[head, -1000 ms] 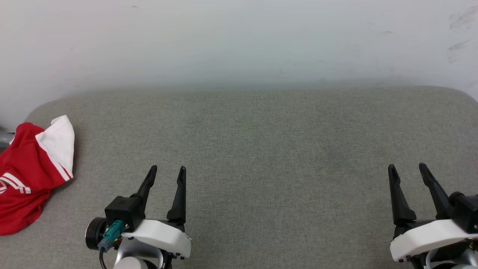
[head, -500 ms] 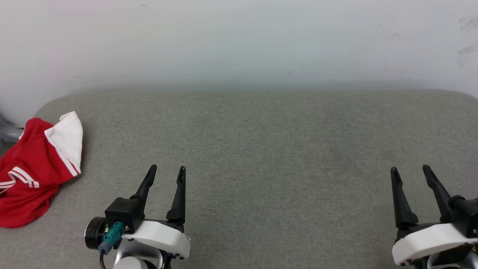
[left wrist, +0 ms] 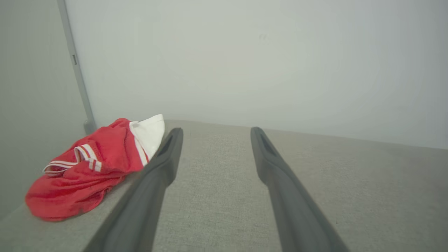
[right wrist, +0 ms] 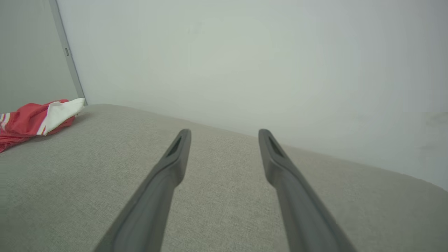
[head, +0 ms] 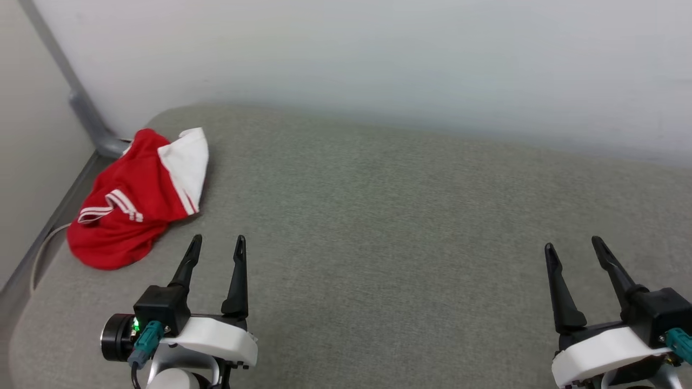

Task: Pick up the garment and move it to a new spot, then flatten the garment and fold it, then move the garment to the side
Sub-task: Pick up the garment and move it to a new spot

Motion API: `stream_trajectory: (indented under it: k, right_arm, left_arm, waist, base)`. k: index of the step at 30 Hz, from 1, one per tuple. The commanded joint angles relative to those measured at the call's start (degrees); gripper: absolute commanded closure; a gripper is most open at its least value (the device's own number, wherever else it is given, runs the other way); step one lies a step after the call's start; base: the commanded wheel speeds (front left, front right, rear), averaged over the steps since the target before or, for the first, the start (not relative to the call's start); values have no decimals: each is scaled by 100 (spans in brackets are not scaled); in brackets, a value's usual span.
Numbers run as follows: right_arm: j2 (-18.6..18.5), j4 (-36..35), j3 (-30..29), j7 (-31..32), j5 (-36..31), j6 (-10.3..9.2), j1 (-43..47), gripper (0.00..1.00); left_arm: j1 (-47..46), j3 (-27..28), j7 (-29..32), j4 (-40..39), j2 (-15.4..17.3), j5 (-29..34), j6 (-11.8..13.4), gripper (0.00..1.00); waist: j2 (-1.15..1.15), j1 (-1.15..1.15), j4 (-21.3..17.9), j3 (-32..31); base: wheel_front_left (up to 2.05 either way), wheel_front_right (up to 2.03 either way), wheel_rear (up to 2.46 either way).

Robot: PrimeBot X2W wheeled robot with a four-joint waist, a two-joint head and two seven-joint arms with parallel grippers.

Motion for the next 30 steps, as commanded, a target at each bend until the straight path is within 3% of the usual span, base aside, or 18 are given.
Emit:
stream_trajectory:
  k: [1, 11, 17, 30]
  right_arm:
    - [13, -38, 23, -43, -93, -4, -72, 0]
    - [10, 123, 175, -114, 24, -4, -135, 0]
    - [10, 232, 248, -158, 95, -4, -205, 0]
    - [10, 459, 339, -205, 147, -4, -435, 0]
  left_arm:
    - [21, 25, -34, -11, -3, 73, -7, 0]
    - [115, 261, -39, 66, -43, 85, -83, 0]
    - [145, 318, -39, 51, -68, 66, -108, 0]
    - [122, 468, -39, 12, -87, 3, -147, 0]
  waist:
    - [0, 0, 323, 14]
    - [0, 0, 1297, -10]
    - [0, 0, 1676, -11]
    - [0, 0, 1800, 124]
  base:
    - [0, 0, 0]
    - [0, 0, 0]
    - [0, 0, 0]
    - [0, 0, 0]
